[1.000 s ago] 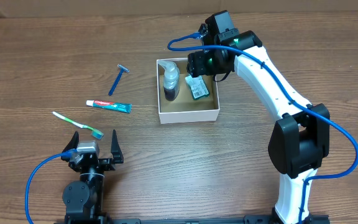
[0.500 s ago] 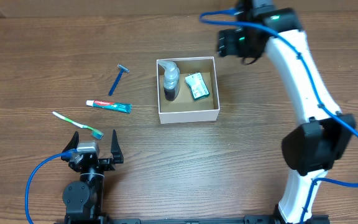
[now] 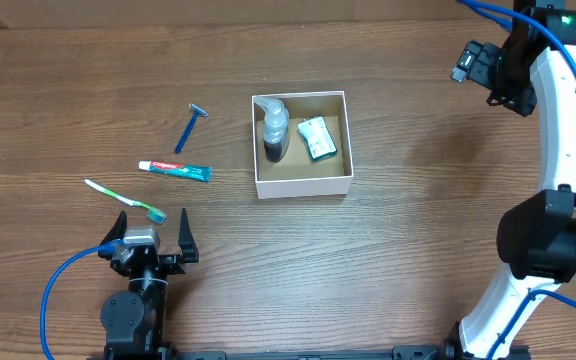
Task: Pack container
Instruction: 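Reach left gripper to the Colgate toothpaste tube and grasp it, then lower the toothpaste tube into the box front with left gripper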
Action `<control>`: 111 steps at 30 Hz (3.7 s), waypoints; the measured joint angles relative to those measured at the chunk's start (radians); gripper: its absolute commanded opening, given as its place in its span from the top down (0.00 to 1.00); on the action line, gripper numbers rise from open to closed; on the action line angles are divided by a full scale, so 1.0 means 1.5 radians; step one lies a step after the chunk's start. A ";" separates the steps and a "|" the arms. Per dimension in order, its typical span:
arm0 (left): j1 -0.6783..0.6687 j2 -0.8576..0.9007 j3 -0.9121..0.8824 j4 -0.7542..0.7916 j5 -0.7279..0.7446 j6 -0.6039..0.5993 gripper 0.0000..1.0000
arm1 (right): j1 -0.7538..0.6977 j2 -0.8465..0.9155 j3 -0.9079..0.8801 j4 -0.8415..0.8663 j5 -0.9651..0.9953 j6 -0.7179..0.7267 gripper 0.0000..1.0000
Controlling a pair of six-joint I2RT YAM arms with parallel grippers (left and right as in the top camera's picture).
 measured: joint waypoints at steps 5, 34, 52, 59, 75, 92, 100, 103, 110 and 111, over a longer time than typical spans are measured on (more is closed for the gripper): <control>0.000 0.000 0.000 0.000 0.008 -0.023 0.00 | 0.000 0.000 0.000 0.000 0.000 0.000 0.00; 0.000 1.075 0.768 -0.500 0.162 -0.264 0.00 | 0.000 -0.001 0.000 0.000 0.000 0.000 0.00; 0.000 1.289 0.793 -0.276 -0.068 -0.600 0.29 | 0.000 -0.001 0.000 0.000 0.000 0.000 0.00; 0.004 1.318 0.821 -0.269 -0.046 -0.613 0.56 | 0.000 -0.001 0.000 -0.001 0.000 0.000 0.00; 0.013 1.344 0.895 -0.465 0.033 -0.437 0.96 | 0.000 -0.001 0.000 0.000 0.000 0.000 0.00; -0.163 1.393 1.424 -0.860 0.198 0.008 0.92 | 0.000 -0.001 0.000 -0.001 0.000 0.000 0.00; -0.378 1.393 1.530 -0.912 0.130 0.161 0.81 | 0.000 -0.001 0.000 0.000 0.000 0.000 0.00; -0.436 1.393 1.530 -0.869 0.044 0.189 0.77 | 0.000 -0.001 0.000 0.000 0.000 0.000 0.00; -0.432 1.393 1.530 -0.839 -0.031 0.239 0.74 | 0.000 -0.001 0.000 -0.001 0.000 0.000 0.00; -0.430 1.393 1.530 -0.841 -0.034 0.241 0.79 | 0.000 -0.001 0.000 0.000 0.000 0.000 0.00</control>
